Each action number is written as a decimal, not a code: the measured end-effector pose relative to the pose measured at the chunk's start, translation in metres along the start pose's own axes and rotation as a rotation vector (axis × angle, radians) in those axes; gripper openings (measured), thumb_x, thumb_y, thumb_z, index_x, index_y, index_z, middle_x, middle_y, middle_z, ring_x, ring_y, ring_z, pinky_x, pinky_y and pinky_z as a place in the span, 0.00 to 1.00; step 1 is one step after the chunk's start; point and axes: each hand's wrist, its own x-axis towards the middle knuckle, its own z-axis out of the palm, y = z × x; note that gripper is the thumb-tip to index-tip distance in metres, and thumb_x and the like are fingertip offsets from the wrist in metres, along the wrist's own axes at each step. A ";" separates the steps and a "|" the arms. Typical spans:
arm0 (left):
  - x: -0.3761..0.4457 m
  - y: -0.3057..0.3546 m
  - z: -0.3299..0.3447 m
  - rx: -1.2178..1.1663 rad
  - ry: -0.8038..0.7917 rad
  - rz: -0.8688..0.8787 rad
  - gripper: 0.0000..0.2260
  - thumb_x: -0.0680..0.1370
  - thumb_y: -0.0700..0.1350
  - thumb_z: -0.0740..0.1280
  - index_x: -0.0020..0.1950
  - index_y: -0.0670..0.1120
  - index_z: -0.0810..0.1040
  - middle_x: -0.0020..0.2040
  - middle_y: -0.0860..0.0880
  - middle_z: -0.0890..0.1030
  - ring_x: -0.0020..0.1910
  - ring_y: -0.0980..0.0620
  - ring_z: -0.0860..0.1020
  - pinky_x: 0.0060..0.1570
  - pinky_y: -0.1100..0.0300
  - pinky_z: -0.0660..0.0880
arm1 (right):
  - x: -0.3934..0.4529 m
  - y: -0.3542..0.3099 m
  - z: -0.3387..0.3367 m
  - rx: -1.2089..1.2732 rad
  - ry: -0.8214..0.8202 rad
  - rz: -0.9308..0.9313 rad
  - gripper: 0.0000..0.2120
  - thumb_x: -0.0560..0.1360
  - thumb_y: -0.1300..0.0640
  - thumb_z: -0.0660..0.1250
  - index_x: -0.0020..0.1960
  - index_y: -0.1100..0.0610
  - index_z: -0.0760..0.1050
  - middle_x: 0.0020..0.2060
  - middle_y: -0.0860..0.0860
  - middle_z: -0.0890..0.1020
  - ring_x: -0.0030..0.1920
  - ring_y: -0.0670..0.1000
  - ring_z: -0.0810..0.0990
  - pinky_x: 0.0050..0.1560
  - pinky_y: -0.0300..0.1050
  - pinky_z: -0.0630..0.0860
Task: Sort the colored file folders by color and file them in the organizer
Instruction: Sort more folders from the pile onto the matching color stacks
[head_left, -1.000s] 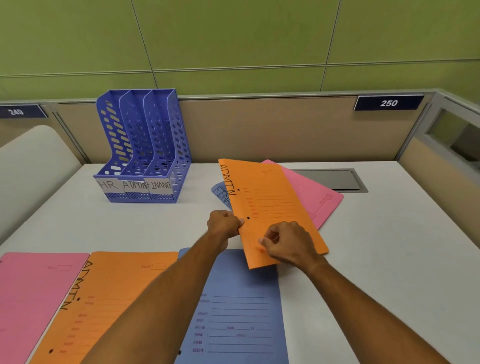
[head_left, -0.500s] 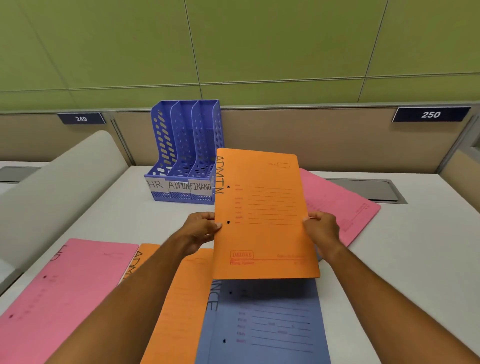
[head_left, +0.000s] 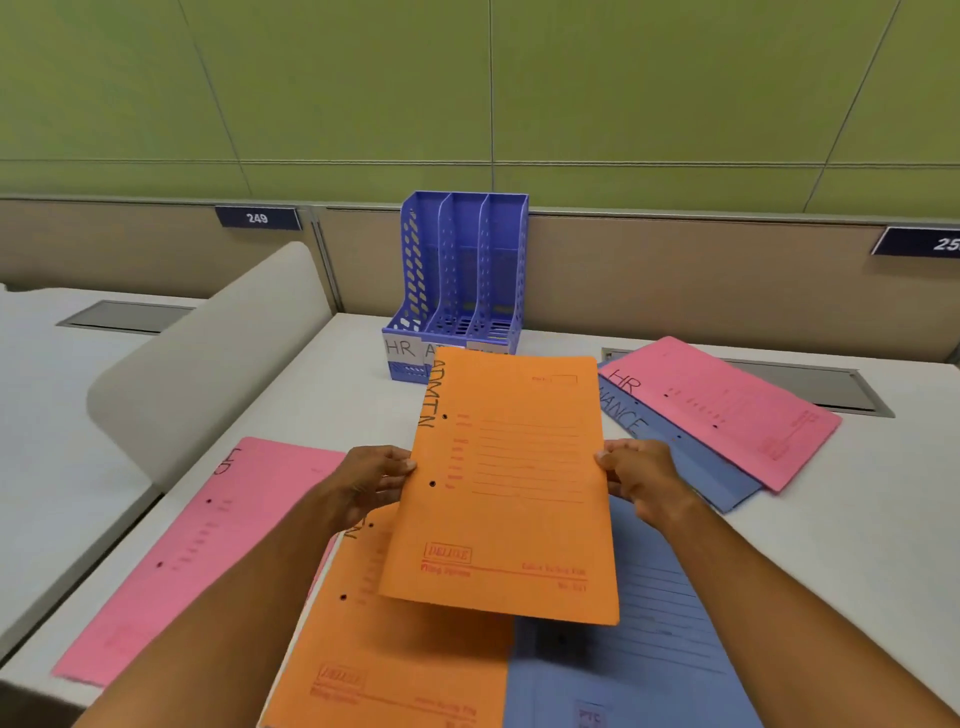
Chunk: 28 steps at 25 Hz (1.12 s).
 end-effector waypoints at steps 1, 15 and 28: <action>-0.001 -0.005 -0.010 -0.017 0.055 0.014 0.04 0.77 0.35 0.67 0.50 0.38 0.80 0.40 0.45 0.84 0.39 0.50 0.83 0.44 0.56 0.78 | -0.006 0.004 0.010 -0.024 -0.010 0.026 0.04 0.75 0.71 0.65 0.47 0.67 0.78 0.40 0.60 0.81 0.37 0.54 0.81 0.29 0.42 0.80; -0.002 -0.070 -0.099 0.325 0.326 -0.034 0.01 0.71 0.33 0.72 0.42 0.36 0.82 0.41 0.36 0.83 0.35 0.44 0.82 0.36 0.54 0.83 | -0.059 0.084 0.097 -0.321 0.042 0.218 0.04 0.70 0.73 0.68 0.44 0.69 0.77 0.43 0.62 0.83 0.40 0.58 0.84 0.33 0.50 0.83; -0.014 -0.064 -0.100 0.186 0.130 -0.165 0.30 0.80 0.62 0.55 0.55 0.33 0.75 0.51 0.36 0.82 0.48 0.38 0.81 0.43 0.50 0.80 | -0.076 0.080 0.111 -0.271 0.003 0.297 0.22 0.76 0.49 0.63 0.59 0.68 0.73 0.48 0.65 0.78 0.47 0.64 0.80 0.49 0.57 0.81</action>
